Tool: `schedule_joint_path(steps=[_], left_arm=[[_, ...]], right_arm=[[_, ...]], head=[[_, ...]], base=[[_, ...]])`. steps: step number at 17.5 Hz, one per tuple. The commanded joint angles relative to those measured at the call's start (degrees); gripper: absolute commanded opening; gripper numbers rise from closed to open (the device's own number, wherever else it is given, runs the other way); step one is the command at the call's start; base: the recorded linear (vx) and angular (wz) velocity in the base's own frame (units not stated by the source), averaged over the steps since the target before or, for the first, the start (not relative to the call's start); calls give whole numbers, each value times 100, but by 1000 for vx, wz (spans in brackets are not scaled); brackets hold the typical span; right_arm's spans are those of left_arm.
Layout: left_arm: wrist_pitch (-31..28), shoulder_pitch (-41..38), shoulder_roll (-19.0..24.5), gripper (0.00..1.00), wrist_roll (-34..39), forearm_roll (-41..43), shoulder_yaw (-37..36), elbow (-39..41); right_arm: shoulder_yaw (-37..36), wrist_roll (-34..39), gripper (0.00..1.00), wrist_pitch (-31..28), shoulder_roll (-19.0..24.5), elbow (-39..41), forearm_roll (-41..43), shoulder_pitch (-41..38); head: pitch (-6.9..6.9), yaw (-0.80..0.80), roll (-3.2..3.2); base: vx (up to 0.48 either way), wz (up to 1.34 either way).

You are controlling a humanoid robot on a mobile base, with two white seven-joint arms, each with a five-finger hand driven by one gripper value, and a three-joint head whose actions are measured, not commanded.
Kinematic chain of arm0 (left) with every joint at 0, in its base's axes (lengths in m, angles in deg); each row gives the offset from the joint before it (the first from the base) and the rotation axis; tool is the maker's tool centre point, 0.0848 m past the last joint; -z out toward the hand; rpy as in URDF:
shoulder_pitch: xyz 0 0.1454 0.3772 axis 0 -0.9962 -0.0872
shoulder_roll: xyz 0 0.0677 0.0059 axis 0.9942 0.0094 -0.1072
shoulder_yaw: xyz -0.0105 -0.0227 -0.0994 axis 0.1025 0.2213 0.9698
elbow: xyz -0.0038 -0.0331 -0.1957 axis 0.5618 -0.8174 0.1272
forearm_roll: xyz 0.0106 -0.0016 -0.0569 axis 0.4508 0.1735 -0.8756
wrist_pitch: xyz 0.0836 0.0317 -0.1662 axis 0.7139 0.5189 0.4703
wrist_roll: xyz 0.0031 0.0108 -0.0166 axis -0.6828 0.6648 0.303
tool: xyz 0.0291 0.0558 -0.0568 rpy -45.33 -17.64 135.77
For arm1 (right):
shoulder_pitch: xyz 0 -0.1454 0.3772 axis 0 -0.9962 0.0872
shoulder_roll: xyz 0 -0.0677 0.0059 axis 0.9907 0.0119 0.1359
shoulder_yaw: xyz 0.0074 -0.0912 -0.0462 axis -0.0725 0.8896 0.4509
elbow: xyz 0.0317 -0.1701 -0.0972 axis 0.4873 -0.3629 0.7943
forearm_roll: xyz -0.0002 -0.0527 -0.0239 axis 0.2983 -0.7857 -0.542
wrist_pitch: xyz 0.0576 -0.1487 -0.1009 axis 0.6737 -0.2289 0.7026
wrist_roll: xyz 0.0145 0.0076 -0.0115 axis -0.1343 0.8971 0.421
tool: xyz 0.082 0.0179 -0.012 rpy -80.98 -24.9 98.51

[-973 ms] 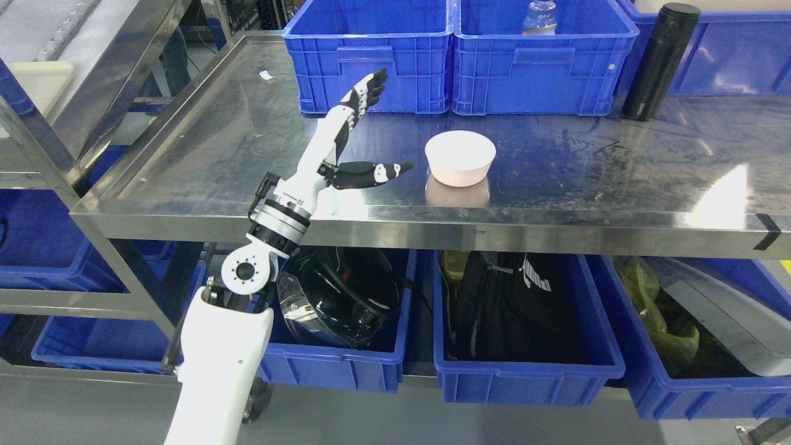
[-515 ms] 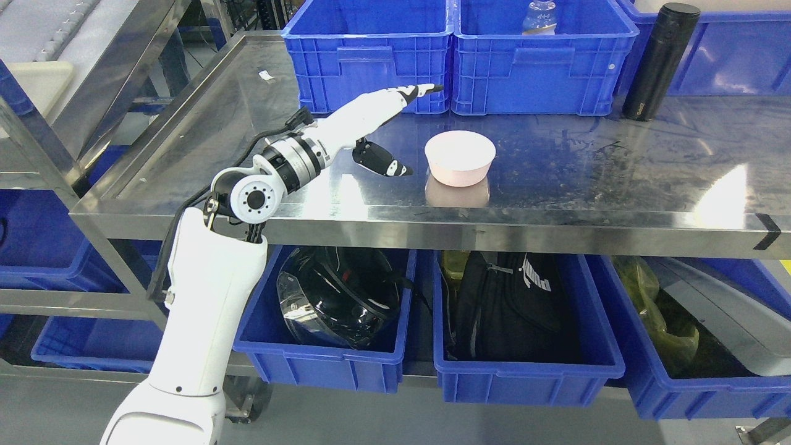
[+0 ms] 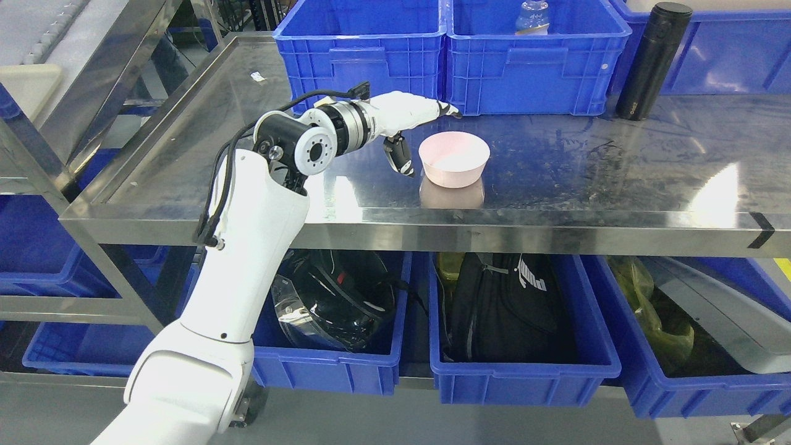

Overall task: Stack pink IKEA bowl on shelf middle layer
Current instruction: 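Hook the left hand fingers around the pink bowl's rim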

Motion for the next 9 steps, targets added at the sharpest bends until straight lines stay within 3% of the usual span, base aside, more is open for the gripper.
schedule_joint_path(steps=[1, 9], left_arm=[[-25, 522, -220, 94, -21, 359, -652, -1441], [45, 566, -220, 85, 14, 157, -784, -1775]], right_arm=[[0, -2, 100, 3, -100, 100, 0, -26], [0, -2, 100, 3, -100, 100, 0, -18]], head=[[0, 0, 0], [0, 0, 0]], base=[[0, 0], [0, 0]])
